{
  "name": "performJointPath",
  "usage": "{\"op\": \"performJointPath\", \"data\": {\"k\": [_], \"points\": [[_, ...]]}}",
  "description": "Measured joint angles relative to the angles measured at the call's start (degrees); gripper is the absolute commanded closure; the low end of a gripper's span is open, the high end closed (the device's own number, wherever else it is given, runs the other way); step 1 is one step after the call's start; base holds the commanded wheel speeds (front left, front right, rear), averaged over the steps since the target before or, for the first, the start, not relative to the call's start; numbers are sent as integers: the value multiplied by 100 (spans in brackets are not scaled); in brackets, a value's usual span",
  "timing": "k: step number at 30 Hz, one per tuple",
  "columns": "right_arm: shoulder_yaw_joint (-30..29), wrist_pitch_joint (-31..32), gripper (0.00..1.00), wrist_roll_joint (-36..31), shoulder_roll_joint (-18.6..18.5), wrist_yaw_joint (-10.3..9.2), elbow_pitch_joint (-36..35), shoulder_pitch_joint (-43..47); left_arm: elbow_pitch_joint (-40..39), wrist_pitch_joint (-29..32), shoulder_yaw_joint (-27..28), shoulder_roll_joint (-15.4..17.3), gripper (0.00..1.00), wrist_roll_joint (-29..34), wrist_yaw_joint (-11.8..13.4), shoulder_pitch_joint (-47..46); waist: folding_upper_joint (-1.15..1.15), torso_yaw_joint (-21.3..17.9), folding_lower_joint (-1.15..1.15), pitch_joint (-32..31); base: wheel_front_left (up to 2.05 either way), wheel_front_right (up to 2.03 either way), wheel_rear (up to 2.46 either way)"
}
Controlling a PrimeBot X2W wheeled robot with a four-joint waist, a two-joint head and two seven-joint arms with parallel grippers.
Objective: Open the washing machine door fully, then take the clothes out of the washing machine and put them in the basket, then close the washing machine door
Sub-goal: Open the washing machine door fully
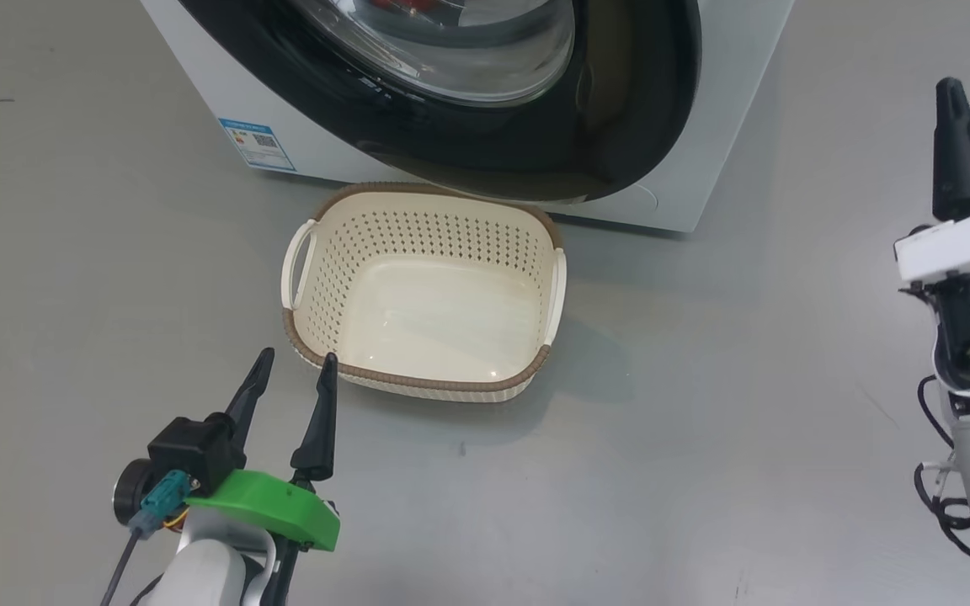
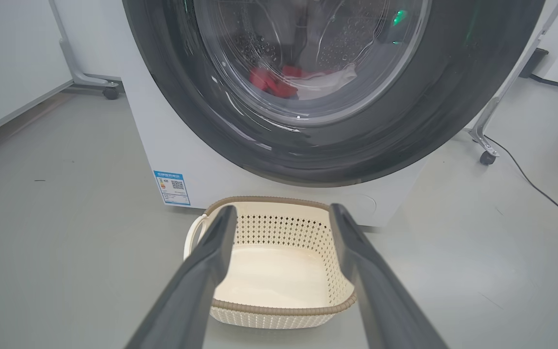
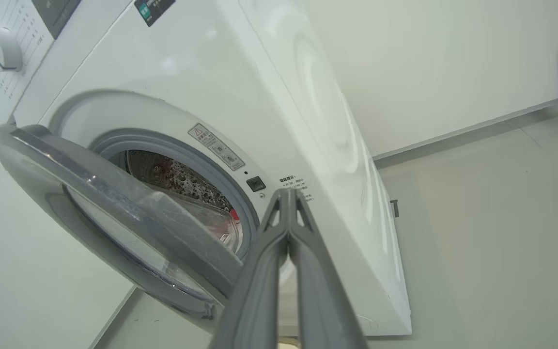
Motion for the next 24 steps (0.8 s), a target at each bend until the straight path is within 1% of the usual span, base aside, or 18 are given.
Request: {"op": "performJointPath", "data": {"k": [3, 7, 13, 19, 22, 24], "points": [[-230, 193, 100, 413, 110, -23, 92, -318, -5, 0, -10, -1, 0, -12, 0, -91, 0, 75, 0, 123, 0, 0, 0], [-481, 522, 100, 1024, 318, -182, 259, -733, -21, 0, -12, -2, 0, -70, 0, -214, 0, 179, 0, 274, 0, 0, 0], [-775, 1071, 100, 1833, 446, -365, 513, -1250, -26, 0, -176, -8, 0, -79, -21, -394, 0, 365, 0, 479, 0, 0, 0], [-915, 1616, 100, 2416, 514, -467, 777, -1715, -31, 0, -191, -12, 0, -211, -44, -482, 0, 558, 0, 659, 0, 0, 0], [-962, 1866, 100, 2697, 558, -479, 899, -1928, -14, 0, -205, -14, 0, -213, -44, -495, 0, 643, 0, 726, 0, 0, 0], [-989, 2026, 100, 2889, 619, -544, 987, -2060, 2, 0, -223, -15, 0, -237, -44, -510, 0, 690, 0, 762, 0, 0, 0]]}}
